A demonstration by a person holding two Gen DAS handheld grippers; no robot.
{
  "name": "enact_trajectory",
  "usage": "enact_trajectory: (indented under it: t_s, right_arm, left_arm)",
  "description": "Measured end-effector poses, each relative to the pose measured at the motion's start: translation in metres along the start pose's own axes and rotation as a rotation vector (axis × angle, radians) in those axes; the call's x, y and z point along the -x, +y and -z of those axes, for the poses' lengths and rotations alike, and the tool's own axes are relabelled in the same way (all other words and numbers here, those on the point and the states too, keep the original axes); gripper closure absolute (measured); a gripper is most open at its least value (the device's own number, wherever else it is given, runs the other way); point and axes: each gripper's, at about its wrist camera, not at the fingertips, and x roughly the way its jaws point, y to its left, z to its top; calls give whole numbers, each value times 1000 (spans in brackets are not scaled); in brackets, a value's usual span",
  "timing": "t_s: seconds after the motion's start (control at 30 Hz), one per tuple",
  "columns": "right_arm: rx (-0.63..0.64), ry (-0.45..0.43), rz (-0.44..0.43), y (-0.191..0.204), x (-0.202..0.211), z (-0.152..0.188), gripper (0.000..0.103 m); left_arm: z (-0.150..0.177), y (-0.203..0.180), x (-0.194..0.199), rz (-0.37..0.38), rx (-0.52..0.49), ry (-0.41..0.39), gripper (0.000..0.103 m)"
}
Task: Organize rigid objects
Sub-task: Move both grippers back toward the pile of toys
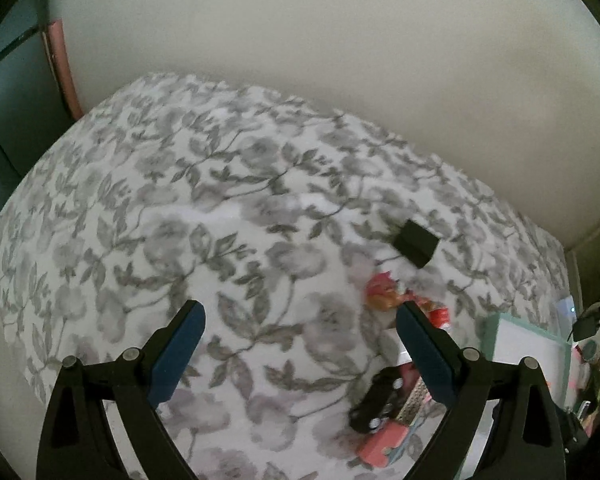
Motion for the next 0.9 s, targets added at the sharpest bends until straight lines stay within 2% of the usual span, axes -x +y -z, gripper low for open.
enact_trajectory:
  t_s: [0.17, 0.43, 0.7, 0.9]
  right_arm:
    - [34, 23, -36, 26, -16, 1, 0]
    - [101, 64, -23, 56, -38, 6, 0]
    - [118, 107, 31, 53, -52, 9, 0]
    - [112, 92, 44, 45, -43, 6, 0]
  left_arm:
    - [4, 7, -16, -11, -14, 54, 7]
    - [22, 1, -58, 22, -35, 212, 7]
    - [36, -16, -81, 68, -60, 307, 7]
    - [46, -27, -91, 106, -65, 357, 7]
